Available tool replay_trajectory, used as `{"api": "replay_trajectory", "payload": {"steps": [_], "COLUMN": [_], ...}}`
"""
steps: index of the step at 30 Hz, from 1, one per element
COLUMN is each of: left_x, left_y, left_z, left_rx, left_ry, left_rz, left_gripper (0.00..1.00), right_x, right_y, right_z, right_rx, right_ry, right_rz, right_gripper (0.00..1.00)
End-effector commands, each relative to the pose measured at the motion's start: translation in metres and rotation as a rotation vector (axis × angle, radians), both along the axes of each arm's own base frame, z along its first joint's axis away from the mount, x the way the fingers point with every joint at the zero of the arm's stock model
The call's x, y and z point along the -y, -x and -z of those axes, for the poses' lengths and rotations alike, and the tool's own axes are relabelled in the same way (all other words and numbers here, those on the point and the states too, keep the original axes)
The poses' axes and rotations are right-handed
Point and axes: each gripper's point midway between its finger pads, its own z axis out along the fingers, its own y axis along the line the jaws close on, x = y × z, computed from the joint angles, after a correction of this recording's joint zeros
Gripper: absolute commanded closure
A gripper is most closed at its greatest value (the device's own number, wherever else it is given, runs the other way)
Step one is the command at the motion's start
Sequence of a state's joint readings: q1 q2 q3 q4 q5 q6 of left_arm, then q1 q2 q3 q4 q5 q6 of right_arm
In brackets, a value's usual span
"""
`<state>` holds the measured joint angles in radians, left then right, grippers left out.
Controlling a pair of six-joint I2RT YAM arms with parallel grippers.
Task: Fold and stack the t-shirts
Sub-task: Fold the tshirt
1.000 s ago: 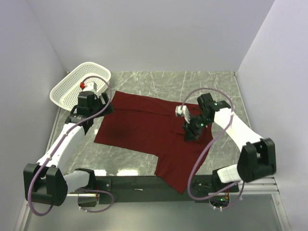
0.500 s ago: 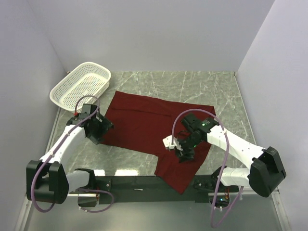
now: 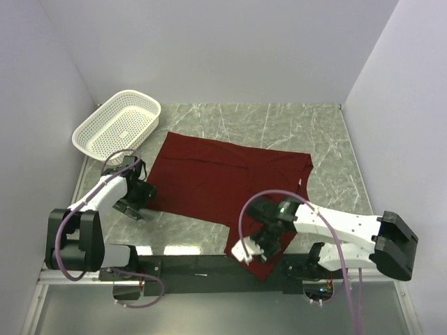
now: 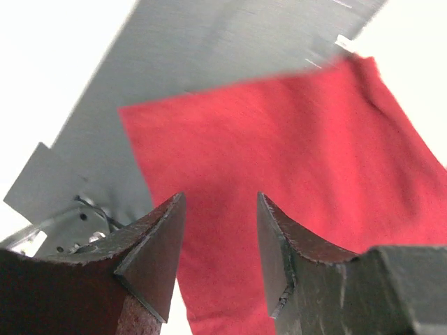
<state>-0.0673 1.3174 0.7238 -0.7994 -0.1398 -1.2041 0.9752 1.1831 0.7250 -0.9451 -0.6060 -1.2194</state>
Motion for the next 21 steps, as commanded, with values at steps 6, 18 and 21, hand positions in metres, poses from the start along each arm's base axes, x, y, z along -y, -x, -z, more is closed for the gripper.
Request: {"api": "replay_trajectory", "payload": {"steps": [6, 18, 21], "left_x": [-0.007, -0.012, -0.013], "left_y": [-0.011, -0.008, -0.010], "left_z": [-0.012, -0.012, -0.017], "left_rx": [0.093, 0.095, 0.108], "left_ry": [-0.017, -0.041, -0.040], "left_rz": [-0.053, -0.055, -0.055], "left_gripper": [0.18, 0.20, 0.21], "right_x": [-0.011, 0.016, 0.016], "right_y": [0.049, 0.089, 0.095], "right_z": [0.018, 0.020, 0.027], "right_rx": [0.072, 0.054, 0.077], "right_ry": [0.056, 0.064, 0.094], "right_rz": [-0.139, -0.200, -0.216], "right_gripper": [0.50, 0.50, 0.51]}}
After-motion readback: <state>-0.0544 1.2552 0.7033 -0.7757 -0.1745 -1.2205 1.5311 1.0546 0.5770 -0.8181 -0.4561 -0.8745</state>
